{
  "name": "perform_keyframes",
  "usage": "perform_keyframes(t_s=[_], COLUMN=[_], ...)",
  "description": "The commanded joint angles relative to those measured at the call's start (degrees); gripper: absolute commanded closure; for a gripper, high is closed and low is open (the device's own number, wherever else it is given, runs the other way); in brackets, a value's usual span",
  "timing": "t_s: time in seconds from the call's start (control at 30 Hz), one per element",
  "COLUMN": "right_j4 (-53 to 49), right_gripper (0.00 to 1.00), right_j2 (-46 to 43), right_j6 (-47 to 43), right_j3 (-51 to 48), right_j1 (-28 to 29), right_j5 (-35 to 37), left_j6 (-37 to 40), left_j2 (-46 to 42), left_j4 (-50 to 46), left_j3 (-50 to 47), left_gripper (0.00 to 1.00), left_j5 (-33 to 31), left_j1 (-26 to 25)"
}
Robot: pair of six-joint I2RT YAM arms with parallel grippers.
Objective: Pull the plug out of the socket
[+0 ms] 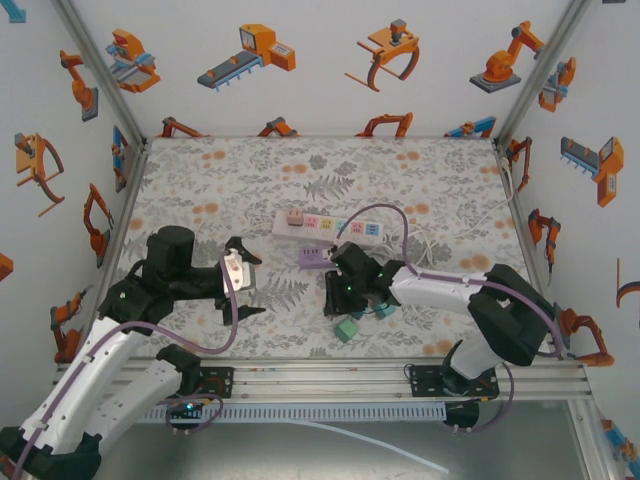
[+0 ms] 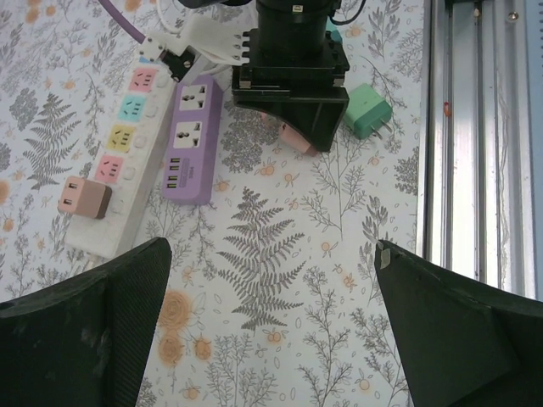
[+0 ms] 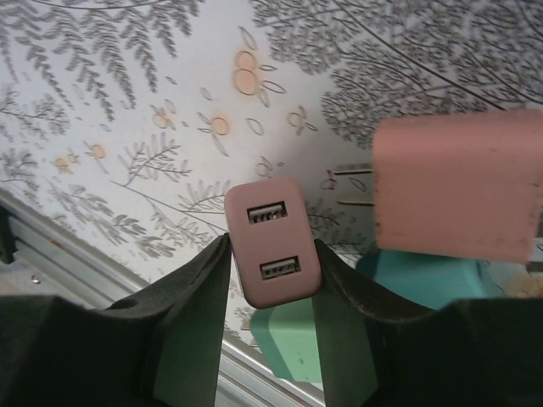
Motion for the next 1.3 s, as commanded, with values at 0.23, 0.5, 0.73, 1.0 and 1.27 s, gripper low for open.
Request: perform_keyframes(t_s=[0.23, 0.5, 0.73, 1.0, 1.27], right_j4=[-5.6, -9.8, -9.3, 8.4, 24.5], right_gripper=[0.43, 0.42, 0.40, 0.20, 0.01], right_j2=[-7.8, -16.8, -25.9, -35.2, -30.8], right_j6=[-1.8, -5.8, -17.9, -46.7, -72.6], right_j3=[1.3, 2.9, 5.8, 1.1, -0.3], right_j1=[0.2, 0.2, 0.2, 0.2, 0.1], right_j5=[5.0, 10.3, 22.1, 33.4, 28.1], left_j6=[-0.4, -1.6, -13.7, -41.2, -52.7], left_j2=[-0.2, -0.9, -2.3, 1.5, 7.4], left_j4=[2.0, 3.9, 15.9, 22.5, 17.0], left_j3=[-1.0, -1.4, -3.7, 0.2, 3.1], left_gripper=[0.03, 0.03, 0.03, 0.03, 0.03], left_j5=[0.3, 0.2, -7.2, -28.8, -46.9], left_j1=[-0.2, -0.2, -0.2, 0.1, 4.2])
